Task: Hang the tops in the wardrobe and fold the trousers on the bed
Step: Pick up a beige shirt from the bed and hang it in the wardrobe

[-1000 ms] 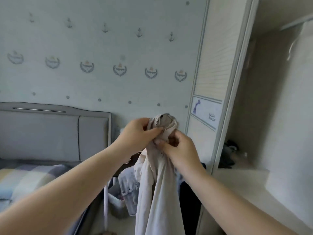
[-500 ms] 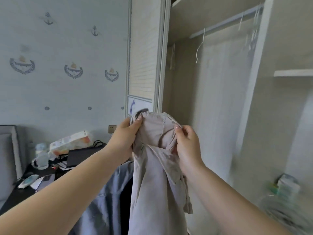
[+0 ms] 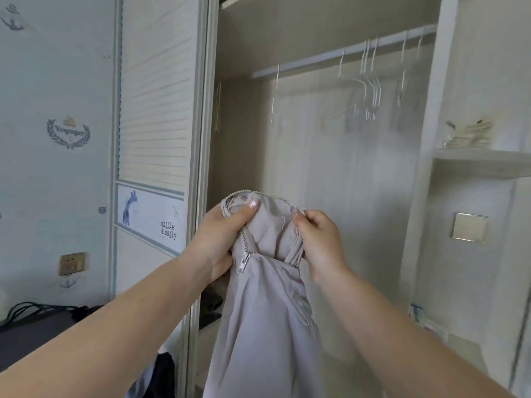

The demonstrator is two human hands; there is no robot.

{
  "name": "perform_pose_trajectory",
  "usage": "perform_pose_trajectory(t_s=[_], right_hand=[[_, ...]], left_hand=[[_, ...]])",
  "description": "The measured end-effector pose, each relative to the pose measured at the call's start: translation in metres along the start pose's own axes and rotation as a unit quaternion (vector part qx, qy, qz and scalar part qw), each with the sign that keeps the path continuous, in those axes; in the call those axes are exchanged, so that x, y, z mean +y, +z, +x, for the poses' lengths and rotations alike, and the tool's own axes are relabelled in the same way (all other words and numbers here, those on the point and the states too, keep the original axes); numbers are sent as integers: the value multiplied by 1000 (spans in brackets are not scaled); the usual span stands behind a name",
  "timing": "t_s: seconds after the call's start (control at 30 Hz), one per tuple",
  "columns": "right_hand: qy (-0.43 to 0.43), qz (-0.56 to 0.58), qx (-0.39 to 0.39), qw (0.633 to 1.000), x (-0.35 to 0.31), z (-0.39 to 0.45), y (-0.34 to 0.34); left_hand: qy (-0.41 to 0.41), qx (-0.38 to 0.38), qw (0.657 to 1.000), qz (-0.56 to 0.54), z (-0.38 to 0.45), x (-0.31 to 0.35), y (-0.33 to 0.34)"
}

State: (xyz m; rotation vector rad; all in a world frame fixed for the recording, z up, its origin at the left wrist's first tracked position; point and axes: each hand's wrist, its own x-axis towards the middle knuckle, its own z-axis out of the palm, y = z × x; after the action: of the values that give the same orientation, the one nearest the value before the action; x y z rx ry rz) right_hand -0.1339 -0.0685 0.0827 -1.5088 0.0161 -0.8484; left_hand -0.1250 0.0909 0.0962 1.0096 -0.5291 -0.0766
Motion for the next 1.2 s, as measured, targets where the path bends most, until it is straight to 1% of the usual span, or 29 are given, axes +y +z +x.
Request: perform_pose_trajectory(t_s=[0.07,0.13,0.27,0.43,0.5,0.6,0.73,0.83,1.07,1.2], right_hand=[[-17,-26,14,999,-3,21,6],[-40,-65,37,996,-9,42,11],[-75,-161,67,982,-19,76,12],[-89,-268,68,957,-37,117,0],[-110,-310,74,942,-47,135,-6],[-133,-397,66,906,-60,159,-13],[-138,-451,63,879,-70,190,-18],[-159,-514,71,840,-78,214,-17],[-232,-510,89,824,-76,271,-3],[-267,-509,98,812,-87,299,1]], left_hand=[[-6,-50,999,-16,25,4,-5],[-8,-78,996,-36,51,6,-7],[-10,-100,992,-75,91,4,6],[-23,-117,987,-108,131,3,33],[-18,-115,986,-116,148,5,46],[-13,-118,986,-119,172,8,61],[4,-108,988,-108,207,10,73],[25,-106,987,-118,234,11,74],[57,-93,989,-103,300,6,61],[63,-107,987,-101,331,4,64]])
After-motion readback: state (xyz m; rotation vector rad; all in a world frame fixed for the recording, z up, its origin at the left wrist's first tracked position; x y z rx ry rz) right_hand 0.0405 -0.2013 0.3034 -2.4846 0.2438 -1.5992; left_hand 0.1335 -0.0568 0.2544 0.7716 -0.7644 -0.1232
